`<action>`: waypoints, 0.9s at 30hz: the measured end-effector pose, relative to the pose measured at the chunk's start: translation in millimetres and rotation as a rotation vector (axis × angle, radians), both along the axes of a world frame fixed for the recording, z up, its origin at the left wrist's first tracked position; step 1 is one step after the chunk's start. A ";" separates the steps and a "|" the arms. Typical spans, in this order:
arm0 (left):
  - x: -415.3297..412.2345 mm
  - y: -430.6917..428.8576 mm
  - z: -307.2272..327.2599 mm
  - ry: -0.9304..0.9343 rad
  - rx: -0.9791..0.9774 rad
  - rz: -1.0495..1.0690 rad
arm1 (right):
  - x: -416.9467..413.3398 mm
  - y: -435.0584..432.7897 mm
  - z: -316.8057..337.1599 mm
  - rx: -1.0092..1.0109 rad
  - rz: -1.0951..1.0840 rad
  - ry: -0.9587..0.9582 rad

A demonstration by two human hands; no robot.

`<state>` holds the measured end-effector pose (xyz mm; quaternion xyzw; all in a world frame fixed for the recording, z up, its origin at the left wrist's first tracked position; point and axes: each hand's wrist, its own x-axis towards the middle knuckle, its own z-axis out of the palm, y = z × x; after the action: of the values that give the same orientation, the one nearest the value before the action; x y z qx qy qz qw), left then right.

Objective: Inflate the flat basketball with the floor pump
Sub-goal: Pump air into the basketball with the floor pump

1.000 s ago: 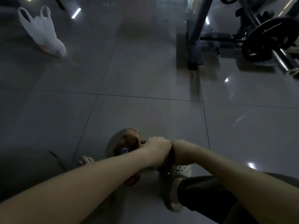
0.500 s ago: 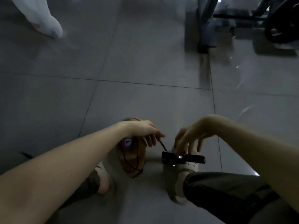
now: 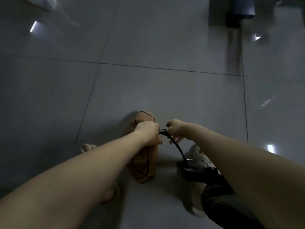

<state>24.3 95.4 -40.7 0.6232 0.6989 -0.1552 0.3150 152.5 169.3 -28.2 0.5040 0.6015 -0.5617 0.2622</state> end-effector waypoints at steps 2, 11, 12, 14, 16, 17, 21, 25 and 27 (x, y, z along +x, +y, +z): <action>-2.8 1.3 -8.6 0.013 -0.001 -0.022 | 0.1 1.9 -8.5 -0.065 -0.054 0.056; -29.5 -19.3 -9.8 -0.170 0.028 0.088 | -12.2 -7.2 -9.7 0.110 0.272 0.157; -30.4 -21.5 -8.9 -0.180 0.027 0.095 | -13.7 -7.9 -7.6 0.153 0.330 0.145; -29.2 -23.5 -7.1 -0.191 0.028 0.114 | -15.6 -9.0 -4.8 0.230 0.398 0.133; -28.1 -22.8 -5.3 -0.193 0.015 0.135 | -17.2 -12.0 -3.0 0.291 0.420 0.136; -28.2 -21.4 -2.9 -0.187 -0.007 0.134 | -17.8 -13.7 -3.6 0.311 0.421 0.136; -26.6 -3.2 17.9 -0.052 -0.132 -0.052 | -22.2 -19.7 -8.7 0.198 0.343 0.086; -12.2 13.5 25.0 0.228 -0.014 -0.372 | -28.7 -25.3 -6.3 0.011 0.304 0.050; -10.0 15.3 18.2 0.241 0.047 -0.418 | -26.3 -24.7 -8.0 0.021 0.264 0.047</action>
<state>14.3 110.7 -22.5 0.7383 0.5907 -0.2741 0.1758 126.2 144.6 -36.2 0.4099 0.6745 -0.5274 0.3145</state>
